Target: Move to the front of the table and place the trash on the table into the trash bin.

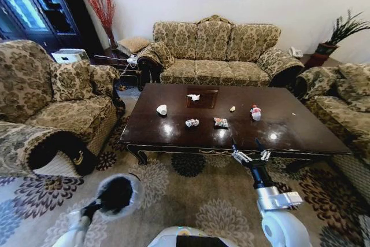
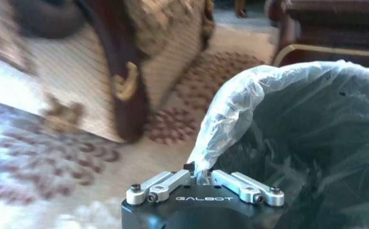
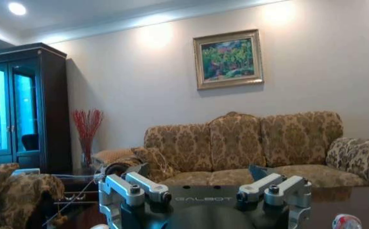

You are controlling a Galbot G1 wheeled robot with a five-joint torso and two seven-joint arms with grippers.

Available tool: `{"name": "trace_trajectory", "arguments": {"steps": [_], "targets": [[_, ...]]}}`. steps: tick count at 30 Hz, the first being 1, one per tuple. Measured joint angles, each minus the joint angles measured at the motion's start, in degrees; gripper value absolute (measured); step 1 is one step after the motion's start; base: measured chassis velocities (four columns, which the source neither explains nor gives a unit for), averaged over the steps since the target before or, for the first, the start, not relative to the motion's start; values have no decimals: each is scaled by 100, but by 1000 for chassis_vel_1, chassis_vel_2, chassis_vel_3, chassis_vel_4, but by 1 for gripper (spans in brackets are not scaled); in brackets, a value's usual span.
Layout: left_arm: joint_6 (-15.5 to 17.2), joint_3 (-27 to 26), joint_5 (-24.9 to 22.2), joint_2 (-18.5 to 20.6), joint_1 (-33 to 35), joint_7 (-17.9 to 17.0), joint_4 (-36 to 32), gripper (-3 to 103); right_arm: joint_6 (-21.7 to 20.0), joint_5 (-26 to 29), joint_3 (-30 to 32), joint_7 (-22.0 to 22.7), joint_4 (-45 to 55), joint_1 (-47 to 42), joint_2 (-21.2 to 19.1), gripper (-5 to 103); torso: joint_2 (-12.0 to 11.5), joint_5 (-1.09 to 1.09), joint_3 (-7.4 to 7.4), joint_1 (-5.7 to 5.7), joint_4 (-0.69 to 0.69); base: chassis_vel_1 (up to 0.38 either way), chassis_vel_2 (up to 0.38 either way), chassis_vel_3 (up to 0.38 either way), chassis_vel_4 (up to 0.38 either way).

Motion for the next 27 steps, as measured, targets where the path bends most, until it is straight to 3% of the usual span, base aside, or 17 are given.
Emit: {"name": "trace_trajectory", "arguments": {"steps": [4,7,9,12,14,18,19,22,27], "targets": [[252,-316,-60,-131,435,-91,-766,0,-62,57,-15,-15,-62,64,-9,100,0,-1,0,0,0,0,0,0,0],[685,-649,-334,-148,1219,-103,-1999,0,-87,19,-19,-116,-221,126,-52,100,0,0,0,0,-4,0,0,0,0],[774,-731,-403,-119,1421,-102,-2239,0,-83,-15,-19,-154,-263,141,-60,100,-1,2,0,0,-3,0,0,0,0],[1081,-1165,-838,2,2125,-121,-3238,0,-81,-72,-57,-170,-306,162,-47,100,-1,0,0,0,1,0,0,0,0],[1134,-1316,-1027,14,2220,-155,-3568,0,-81,-72,-71,-153,-295,154,-37,100,-1,-1,0,0,1,0,0,0,0],[1497,-1783,-1744,-1,2347,-408,-5035,0,-81,-68,-78,-80,-165,68,-39,100,-1,4,0,0,-6,0,0,0,0],[1497,-1783,-1744,-1,2347,-408,-5035,0,-81,-68,-78,-80,-165,68,-39,100,-1,4,0,0,-6,0,0,0,0],[2014,-2089,-2204,90,2393,-518,-5547,0,-55,-41,-68,-44,-78,23,-117,100,-1,4,0,1,-3,0,0,0,0],[2470,-2250,-2608,368,2216,-675,-5562,0,3,-50,-116,-25,-80,14,-140,100,-1,-1,0,0,-1,0,0,0,0]]}}
